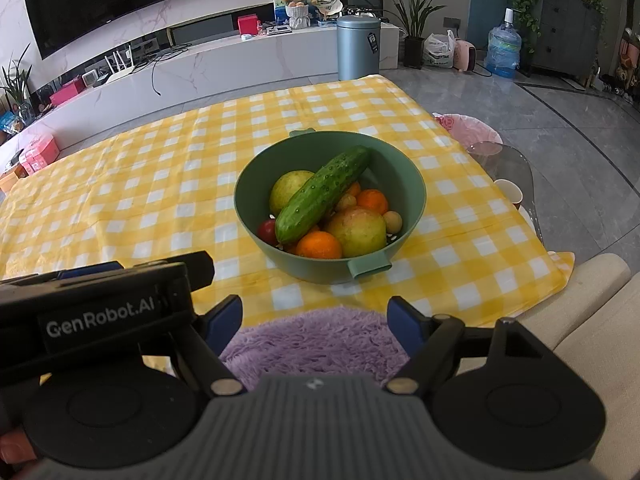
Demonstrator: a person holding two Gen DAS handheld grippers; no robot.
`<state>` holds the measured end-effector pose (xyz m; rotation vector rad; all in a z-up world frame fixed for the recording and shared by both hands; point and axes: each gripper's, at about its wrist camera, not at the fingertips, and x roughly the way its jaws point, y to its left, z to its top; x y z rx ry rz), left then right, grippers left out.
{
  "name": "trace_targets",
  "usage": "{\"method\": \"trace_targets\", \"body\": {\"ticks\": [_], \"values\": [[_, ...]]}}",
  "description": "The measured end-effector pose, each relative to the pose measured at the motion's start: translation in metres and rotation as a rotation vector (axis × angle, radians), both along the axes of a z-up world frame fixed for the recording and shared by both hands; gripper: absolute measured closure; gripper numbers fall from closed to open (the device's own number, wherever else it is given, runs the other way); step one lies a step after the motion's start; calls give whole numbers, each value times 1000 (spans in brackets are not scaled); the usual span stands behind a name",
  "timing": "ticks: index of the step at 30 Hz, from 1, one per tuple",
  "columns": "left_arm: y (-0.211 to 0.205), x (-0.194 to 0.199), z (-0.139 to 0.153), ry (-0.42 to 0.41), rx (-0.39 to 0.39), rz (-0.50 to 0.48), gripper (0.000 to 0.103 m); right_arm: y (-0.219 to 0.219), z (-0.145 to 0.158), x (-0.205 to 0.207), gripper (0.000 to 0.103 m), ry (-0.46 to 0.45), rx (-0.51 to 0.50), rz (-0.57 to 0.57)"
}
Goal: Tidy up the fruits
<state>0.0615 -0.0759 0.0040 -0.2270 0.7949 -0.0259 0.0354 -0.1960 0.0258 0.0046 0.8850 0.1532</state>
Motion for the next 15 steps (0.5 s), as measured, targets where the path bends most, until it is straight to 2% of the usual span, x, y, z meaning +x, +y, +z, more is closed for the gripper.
{"method": "trace_targets", "body": {"ticks": [15], "values": [[1,2,-2,20,7,-7,10,0,-8,2,27,15,8,9]]}}
